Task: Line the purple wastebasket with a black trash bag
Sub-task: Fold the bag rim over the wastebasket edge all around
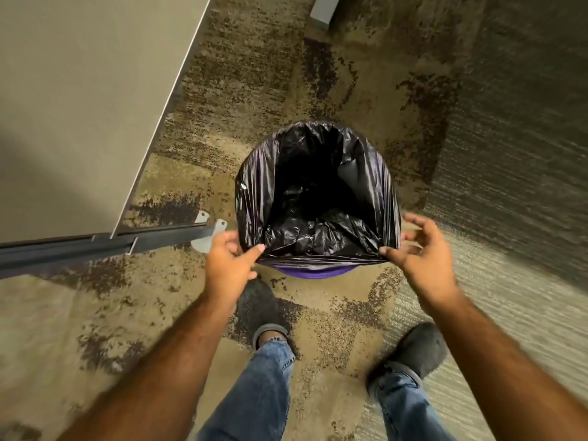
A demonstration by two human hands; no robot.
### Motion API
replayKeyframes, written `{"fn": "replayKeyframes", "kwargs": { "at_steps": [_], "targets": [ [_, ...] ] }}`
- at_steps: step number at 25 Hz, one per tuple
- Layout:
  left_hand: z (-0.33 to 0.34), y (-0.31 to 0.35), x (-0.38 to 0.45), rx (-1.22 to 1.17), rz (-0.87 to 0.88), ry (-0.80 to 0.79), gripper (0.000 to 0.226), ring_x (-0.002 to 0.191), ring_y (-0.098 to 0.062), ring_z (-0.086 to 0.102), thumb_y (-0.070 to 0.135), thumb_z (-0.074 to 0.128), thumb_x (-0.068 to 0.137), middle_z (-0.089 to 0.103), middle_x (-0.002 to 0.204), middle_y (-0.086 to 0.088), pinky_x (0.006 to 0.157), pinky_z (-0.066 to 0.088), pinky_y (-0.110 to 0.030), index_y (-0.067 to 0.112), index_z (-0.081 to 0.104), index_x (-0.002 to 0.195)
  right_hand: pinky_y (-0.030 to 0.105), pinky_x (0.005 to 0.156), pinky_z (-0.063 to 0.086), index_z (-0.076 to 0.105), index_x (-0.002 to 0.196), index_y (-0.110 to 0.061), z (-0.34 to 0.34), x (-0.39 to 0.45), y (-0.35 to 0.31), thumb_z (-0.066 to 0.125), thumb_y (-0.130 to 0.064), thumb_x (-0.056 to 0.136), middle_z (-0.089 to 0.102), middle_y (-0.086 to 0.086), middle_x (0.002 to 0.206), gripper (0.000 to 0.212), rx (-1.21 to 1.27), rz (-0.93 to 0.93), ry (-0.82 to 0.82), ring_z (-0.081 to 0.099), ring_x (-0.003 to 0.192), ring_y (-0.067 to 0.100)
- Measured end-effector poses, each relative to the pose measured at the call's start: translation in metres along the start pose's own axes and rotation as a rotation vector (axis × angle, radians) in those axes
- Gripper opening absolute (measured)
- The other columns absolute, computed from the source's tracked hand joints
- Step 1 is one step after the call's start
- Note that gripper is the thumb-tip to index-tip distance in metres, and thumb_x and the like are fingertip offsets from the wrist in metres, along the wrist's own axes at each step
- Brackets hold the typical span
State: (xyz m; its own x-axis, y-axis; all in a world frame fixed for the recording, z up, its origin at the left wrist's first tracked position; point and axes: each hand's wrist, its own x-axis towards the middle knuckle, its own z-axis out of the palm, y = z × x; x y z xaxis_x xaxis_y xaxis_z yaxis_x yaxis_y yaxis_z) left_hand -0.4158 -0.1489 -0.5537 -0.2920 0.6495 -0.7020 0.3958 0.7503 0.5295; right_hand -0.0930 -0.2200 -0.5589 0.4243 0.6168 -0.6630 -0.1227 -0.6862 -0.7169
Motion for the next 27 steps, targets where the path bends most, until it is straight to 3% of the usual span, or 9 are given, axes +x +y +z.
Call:
{"fn": "replayKeyframes", "kwargs": {
  "at_steps": [2, 6, 11, 14, 17, 19, 22, 24, 27],
  "targets": [
    [0.01, -0.015, -0.02, -0.12, -0.107, 0.008, 0.039, 0.079, -0.02, 0.074, 0.014, 0.078, 0.095, 0.07, 0.101, -0.008, 0.055, 0.062, -0.021, 0.005, 0.061, 0.129, 0.022, 0.073, 0.065, 0.062, 0.121, -0.011, 0.007, -0.011, 0.014, 0.076, 0.021, 0.084, 0.066, 0.008, 0.097, 0.051, 0.146, 0.092, 0.026, 0.07, 0.086, 0.019],
    [0.03, -0.031, -0.039, -0.409, -0.214, 0.067, 0.015, 0.083, -0.02, 0.069, 0.008, 0.071, 0.1, 0.066, 0.097, -0.009, 0.071, 0.069, -0.032, 0.009, 0.065, 0.114, 0.022, 0.066, 0.065, 0.064, 0.103, -0.01, 0.008, -0.006, 0.031, 0.073, 0.021, 0.087, 0.069, 0.016, 0.095, 0.036, 0.18, 0.245, -0.009, 0.069, 0.093, 0.031],
    [0.037, -0.045, -0.027, -0.756, -0.364, 0.051, 0.01, 0.086, -0.023, 0.068, 0.01, 0.056, 0.109, 0.071, 0.102, -0.013, 0.069, 0.069, -0.037, 0.009, 0.066, 0.111, 0.031, 0.064, 0.065, 0.064, 0.092, -0.005, 0.018, 0.016, 0.038, 0.072, 0.024, 0.085, 0.075, 0.0, 0.073, 0.031, -0.039, 0.242, -0.053, 0.068, 0.075, 0.026],
    [0.039, -0.042, -0.01, -0.705, -0.38, 0.073, 0.022, 0.097, -0.024, 0.077, 0.006, 0.045, 0.111, 0.077, 0.113, -0.01, 0.07, 0.066, -0.036, 0.012, 0.064, 0.123, 0.043, 0.077, 0.067, 0.07, 0.108, 0.003, 0.034, 0.027, 0.032, 0.075, 0.017, 0.088, 0.081, 0.012, 0.097, 0.025, -0.097, 0.259, -0.108, 0.076, 0.085, 0.028],
    [0.031, -0.026, 0.01, -0.683, -0.212, 0.257, 0.015, 0.09, -0.022, 0.074, 0.007, 0.051, 0.109, 0.074, 0.103, -0.008, 0.06, 0.064, -0.027, 0.012, 0.065, 0.111, 0.025, 0.063, 0.062, 0.071, 0.102, -0.01, 0.045, 0.031, 0.022, 0.064, 0.02, 0.091, 0.073, -0.011, 0.07, 0.033, -0.057, 0.184, -0.158, 0.068, 0.067, 0.006],
    [0.022, -0.016, 0.024, -0.567, -0.144, 0.316, 0.01, 0.085, -0.02, 0.073, 0.009, 0.059, 0.105, 0.074, 0.1, -0.007, 0.059, 0.063, -0.024, 0.013, 0.068, 0.106, 0.023, 0.061, 0.06, 0.072, 0.106, -0.011, 0.048, 0.027, 0.018, 0.065, 0.021, 0.09, 0.07, -0.011, 0.068, 0.037, -0.028, 0.171, -0.154, 0.065, 0.065, 0.005],
    [0.015, -0.009, 0.033, -0.435, -0.281, 0.06, 0.021, 0.09, -0.02, 0.082, 0.001, 0.055, 0.106, 0.081, 0.111, -0.011, 0.074, 0.068, -0.035, 0.009, 0.07, 0.118, 0.031, 0.066, 0.061, 0.072, 0.109, -0.008, 0.043, 0.018, 0.026, 0.065, 0.02, 0.091, 0.081, 0.004, 0.095, 0.034, -0.118, 0.228, -0.098, 0.071, 0.081, 0.016],
    [0.006, -0.01, 0.034, -0.378, -0.341, -0.107, 0.031, 0.104, -0.027, 0.08, -0.006, 0.052, 0.105, 0.079, 0.12, -0.013, 0.088, 0.067, -0.043, 0.007, 0.067, 0.128, 0.028, 0.058, 0.058, 0.067, 0.114, 0.0, 0.032, 0.014, 0.035, 0.067, 0.017, 0.094, 0.077, 0.015, 0.1, 0.025, -0.079, 0.336, -0.073, 0.072, 0.075, 0.019],
    [-0.009, -0.004, 0.039, -0.528, -0.221, 0.067, 0.037, 0.107, -0.024, 0.075, -0.014, 0.052, 0.097, 0.076, 0.115, -0.006, 0.092, 0.063, -0.039, 0.015, 0.07, 0.114, 0.019, 0.04, 0.05, 0.06, 0.103, 0.0, 0.016, 0.012, 0.038, 0.072, 0.013, 0.093, 0.067, 0.019, 0.077, 0.02, 0.003, 0.449, -0.107, 0.064, 0.044, 0.01]
  ]
}}
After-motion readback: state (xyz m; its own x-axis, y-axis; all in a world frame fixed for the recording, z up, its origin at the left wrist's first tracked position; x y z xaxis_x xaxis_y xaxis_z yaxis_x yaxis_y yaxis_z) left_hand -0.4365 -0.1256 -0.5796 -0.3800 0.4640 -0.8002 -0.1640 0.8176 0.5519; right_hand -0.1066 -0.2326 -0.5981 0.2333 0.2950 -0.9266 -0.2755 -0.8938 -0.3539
